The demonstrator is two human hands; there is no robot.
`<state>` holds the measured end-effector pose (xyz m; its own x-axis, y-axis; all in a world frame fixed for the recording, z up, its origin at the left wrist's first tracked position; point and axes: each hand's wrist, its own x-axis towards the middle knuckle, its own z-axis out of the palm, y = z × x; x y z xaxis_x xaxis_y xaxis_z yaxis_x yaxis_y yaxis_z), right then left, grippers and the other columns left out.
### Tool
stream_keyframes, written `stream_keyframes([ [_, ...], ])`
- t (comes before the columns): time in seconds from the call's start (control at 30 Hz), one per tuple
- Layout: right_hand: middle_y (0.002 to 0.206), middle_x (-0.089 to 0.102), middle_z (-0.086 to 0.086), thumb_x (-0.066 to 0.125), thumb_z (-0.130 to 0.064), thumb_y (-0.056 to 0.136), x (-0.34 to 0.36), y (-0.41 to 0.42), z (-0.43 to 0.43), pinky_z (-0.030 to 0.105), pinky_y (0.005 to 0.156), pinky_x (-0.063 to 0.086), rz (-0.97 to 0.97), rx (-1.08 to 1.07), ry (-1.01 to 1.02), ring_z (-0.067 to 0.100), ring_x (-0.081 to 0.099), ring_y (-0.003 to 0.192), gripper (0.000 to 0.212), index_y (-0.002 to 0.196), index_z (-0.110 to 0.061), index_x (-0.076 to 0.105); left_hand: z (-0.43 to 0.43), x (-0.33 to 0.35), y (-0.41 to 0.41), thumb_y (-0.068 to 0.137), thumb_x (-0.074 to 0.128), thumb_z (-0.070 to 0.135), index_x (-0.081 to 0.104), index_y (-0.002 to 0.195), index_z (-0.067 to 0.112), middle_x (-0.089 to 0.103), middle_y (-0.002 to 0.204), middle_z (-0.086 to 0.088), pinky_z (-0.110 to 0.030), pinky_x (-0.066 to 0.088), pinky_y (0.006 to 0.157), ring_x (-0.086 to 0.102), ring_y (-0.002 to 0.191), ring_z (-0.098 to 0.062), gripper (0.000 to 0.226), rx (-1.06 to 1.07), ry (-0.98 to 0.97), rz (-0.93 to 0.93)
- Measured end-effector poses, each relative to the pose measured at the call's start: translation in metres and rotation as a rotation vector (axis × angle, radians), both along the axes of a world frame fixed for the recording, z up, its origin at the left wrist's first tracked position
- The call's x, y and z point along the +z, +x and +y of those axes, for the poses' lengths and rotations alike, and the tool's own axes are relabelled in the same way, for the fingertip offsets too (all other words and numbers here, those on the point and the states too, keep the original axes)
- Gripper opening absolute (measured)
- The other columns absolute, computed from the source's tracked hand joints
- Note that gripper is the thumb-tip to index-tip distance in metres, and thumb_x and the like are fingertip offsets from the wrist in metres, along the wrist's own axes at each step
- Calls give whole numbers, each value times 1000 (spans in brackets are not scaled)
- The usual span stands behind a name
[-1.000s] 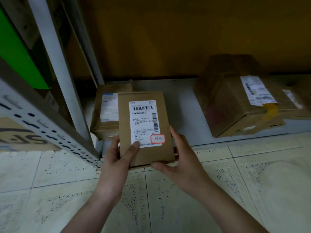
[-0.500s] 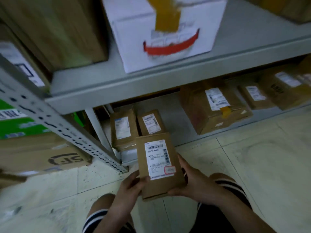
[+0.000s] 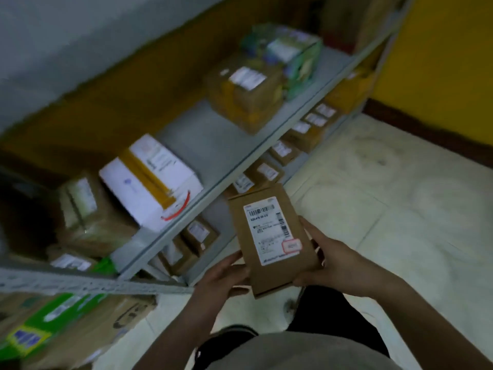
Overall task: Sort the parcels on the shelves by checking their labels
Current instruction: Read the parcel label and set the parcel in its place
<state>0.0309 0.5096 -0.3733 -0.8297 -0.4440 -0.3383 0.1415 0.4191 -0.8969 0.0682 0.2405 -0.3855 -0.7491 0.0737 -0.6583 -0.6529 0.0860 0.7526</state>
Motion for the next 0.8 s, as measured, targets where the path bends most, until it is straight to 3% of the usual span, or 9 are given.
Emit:
stream_keyframes([
  [0.1,110,63,-40,91,-24,72,48,27,53,2,79,43,20,-191,19,-17,58,100,119,147,-59,6,54,55,-23,95,66,13,62,133,26,78,108,-8,-44,56,95,74,102,-24,41,-150,-9,67],
  [0.17,120,60,-33,92,-31,70,60,37,85,2,81,43,71,-340,20,-15,58,103,125,152,-58,2,100,76,-48,93,66,9,64,128,30,79,103,-1,-36,59,88,75,97,-17,40,-210,-16,123],
  [0.27,131,56,-27,91,-34,70,63,30,151,7,81,46,153,-496,9,-8,61,104,127,152,-59,-2,190,92,-90,93,66,10,64,128,33,78,108,6,-35,59,90,74,101,-12,42,-308,-19,195],
  [0.47,118,58,-39,89,-22,75,105,0,324,10,77,49,248,-768,-18,-3,63,100,119,150,-59,3,401,129,-156,92,66,7,68,113,38,79,105,7,-27,55,80,74,99,-11,37,-368,105,318],
  [0.6,116,61,-34,90,-27,73,146,5,437,17,74,53,346,-895,79,7,67,90,123,150,-62,1,520,157,-178,91,63,2,62,132,26,76,119,-1,-33,58,88,72,109,-20,47,-541,231,432],
  [0.7,116,62,-31,91,-29,71,161,20,500,17,72,52,388,-993,149,8,67,88,122,146,-66,2,593,164,-190,83,68,8,63,131,22,76,118,0,-26,60,82,73,107,-17,51,-680,280,501],
  [0.8,119,59,-30,91,-30,71,163,32,549,17,72,52,401,-1102,203,8,67,89,125,151,-59,-1,661,166,-201,78,69,13,64,130,23,76,118,0,-24,59,80,72,108,-16,53,-786,311,508],
])
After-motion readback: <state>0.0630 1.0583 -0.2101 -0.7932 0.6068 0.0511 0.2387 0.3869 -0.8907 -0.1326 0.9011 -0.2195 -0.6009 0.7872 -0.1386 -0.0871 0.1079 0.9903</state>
